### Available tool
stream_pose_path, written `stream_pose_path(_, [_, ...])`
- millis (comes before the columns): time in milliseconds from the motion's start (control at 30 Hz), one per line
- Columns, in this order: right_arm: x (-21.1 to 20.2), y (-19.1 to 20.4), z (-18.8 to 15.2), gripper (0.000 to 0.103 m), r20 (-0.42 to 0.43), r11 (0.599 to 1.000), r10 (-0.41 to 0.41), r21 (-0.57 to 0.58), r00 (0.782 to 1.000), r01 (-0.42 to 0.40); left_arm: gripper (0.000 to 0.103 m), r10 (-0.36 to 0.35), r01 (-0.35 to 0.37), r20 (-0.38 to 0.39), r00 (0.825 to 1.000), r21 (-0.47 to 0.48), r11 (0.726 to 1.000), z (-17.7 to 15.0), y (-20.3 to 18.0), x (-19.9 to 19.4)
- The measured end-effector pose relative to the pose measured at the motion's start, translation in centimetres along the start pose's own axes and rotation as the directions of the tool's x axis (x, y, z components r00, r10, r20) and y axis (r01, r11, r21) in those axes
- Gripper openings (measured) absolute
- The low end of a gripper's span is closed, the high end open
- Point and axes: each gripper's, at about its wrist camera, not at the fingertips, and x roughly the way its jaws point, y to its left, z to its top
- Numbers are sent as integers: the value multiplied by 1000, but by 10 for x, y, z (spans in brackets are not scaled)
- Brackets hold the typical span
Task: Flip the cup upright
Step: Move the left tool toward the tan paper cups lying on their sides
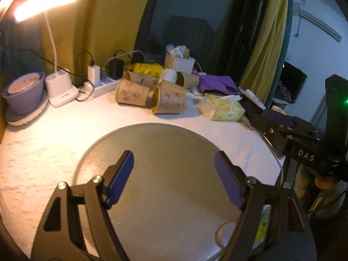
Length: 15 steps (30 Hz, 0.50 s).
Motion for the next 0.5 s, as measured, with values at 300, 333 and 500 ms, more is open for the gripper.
stream_pose_path(300, [36,-30,15,61,-20,1000,28,-6,999,-28,78,-19,10,-87,996,-98,995,17,-10,55])
stream_pose_path(333, [42,-33,16,61,-32,999,30,-14,999,-31,78,-17,6,-95,995,-107,994,18,-10,61])
stream_pose_path(500, [58,-46,23,61,-37,998,50,-29,998,-51,78,-18,-5,-129,991,-172,985,29,-9,91])
